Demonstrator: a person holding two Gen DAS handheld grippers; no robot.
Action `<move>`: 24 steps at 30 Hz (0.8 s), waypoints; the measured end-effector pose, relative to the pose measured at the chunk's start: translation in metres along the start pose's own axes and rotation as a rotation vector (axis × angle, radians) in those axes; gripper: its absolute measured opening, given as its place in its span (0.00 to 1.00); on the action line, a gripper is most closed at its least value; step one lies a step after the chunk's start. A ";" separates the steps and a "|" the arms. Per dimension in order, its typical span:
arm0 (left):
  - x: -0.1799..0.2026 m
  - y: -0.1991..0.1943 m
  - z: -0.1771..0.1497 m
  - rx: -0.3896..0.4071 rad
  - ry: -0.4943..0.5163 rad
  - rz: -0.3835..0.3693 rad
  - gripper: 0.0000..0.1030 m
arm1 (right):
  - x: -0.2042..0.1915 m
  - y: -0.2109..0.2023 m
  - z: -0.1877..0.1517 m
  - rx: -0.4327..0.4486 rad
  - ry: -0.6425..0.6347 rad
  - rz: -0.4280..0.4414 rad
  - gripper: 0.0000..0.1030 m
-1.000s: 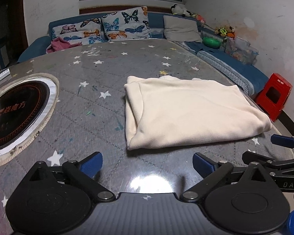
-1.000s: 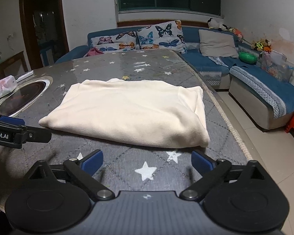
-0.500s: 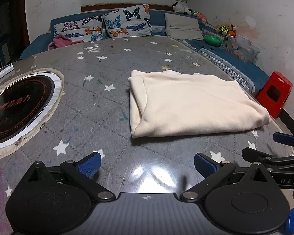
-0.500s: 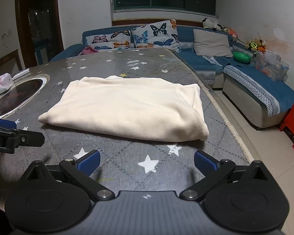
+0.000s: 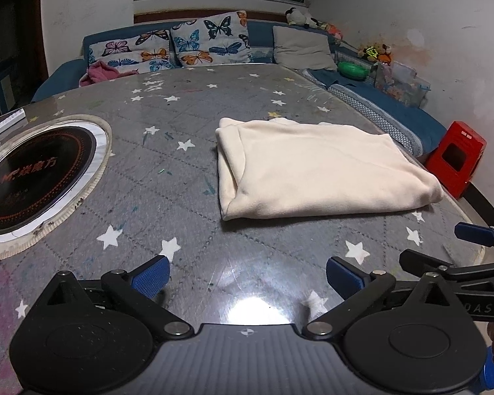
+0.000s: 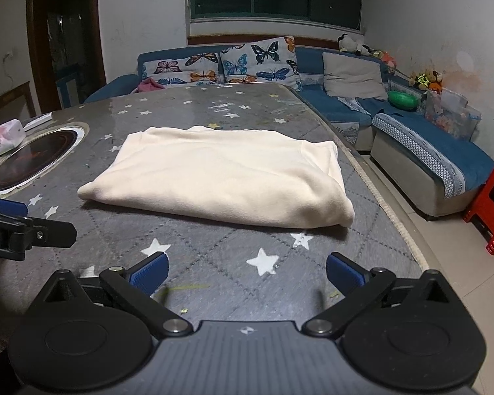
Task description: Fold clothes
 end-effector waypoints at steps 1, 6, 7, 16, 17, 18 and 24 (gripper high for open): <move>0.000 -0.002 0.000 0.003 0.001 -0.002 1.00 | -0.001 -0.002 -0.001 0.002 -0.001 -0.001 1.00; 0.002 -0.009 -0.004 0.015 0.008 -0.011 1.00 | -0.006 -0.009 -0.004 0.010 -0.004 -0.004 1.00; 0.002 -0.010 -0.004 0.017 0.010 -0.014 1.00 | -0.006 -0.010 -0.004 0.012 -0.004 -0.005 1.00; 0.007 -0.023 -0.014 0.029 0.028 -0.028 1.00 | -0.013 -0.025 -0.011 0.034 -0.001 -0.008 1.00; 0.008 -0.024 -0.015 0.032 0.031 -0.030 1.00 | -0.014 -0.027 -0.012 0.037 0.001 -0.009 1.00; 0.009 -0.026 -0.016 0.035 0.034 -0.030 1.00 | -0.014 -0.029 -0.013 0.040 0.003 -0.010 1.00; 0.014 -0.035 -0.021 0.048 0.046 -0.035 1.00 | -0.013 -0.039 -0.019 0.058 0.008 -0.015 1.00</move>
Point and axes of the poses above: each gripper's, at about its wrist camera, not at the fingertips, and y roughly the way its jaws point, x to its right, z to its top, the point moved 6 cm from there along y, roughly the way its jaws point, and after that the axes turned 4 degrees about z, right-handed, at the moved point
